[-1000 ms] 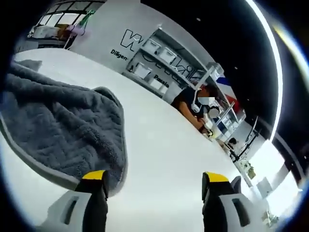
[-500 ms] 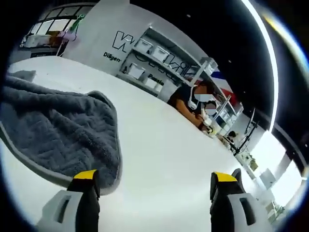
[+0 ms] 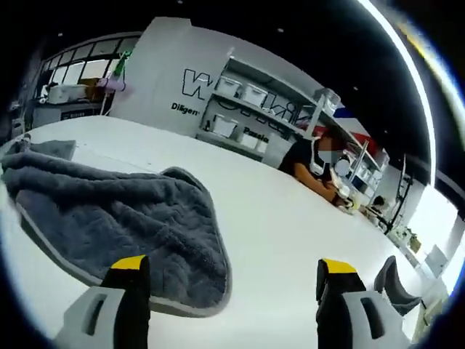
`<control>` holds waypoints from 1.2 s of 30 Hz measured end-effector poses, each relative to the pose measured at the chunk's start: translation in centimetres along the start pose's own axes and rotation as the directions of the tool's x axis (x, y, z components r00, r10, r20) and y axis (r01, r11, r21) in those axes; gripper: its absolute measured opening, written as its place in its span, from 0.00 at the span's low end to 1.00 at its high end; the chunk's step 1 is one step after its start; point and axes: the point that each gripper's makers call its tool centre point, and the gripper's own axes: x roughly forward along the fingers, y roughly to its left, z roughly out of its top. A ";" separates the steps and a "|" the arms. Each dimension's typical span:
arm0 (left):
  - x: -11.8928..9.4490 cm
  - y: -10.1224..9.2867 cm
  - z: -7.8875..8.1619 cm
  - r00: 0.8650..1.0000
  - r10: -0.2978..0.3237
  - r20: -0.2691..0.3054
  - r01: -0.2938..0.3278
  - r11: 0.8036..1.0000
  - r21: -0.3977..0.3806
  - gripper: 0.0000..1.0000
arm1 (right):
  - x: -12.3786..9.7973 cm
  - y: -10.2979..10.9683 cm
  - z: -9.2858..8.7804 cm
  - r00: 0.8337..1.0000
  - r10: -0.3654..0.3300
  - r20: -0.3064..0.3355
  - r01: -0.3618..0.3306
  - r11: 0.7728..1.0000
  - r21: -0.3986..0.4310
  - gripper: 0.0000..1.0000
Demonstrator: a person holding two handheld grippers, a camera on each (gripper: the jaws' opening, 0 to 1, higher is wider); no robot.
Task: Fold the towel on the table until its edges align and the towel forms a compact rectangular stack.
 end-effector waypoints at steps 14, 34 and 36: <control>0.0 0.0 -0.1 1.000 -0.006 -0.001 0.006 1.000 -0.015 0.99 | -1.2 11.2 6.7 0.901 0.371 0.224 -0.353 0.928 -0.121 0.98; -0.1 -0.4 -0.1 1.000 -0.018 -0.002 0.018 1.000 -0.021 0.98 | -3.6 24.0 11.9 0.750 0.553 0.363 -0.394 0.814 -0.427 0.55; -0.2 -0.4 -0.1 1.000 -0.018 -0.001 0.018 1.000 -0.022 0.98 | -3.2 25.0 11.6 0.758 0.560 0.335 -0.361 0.788 -0.499 0.56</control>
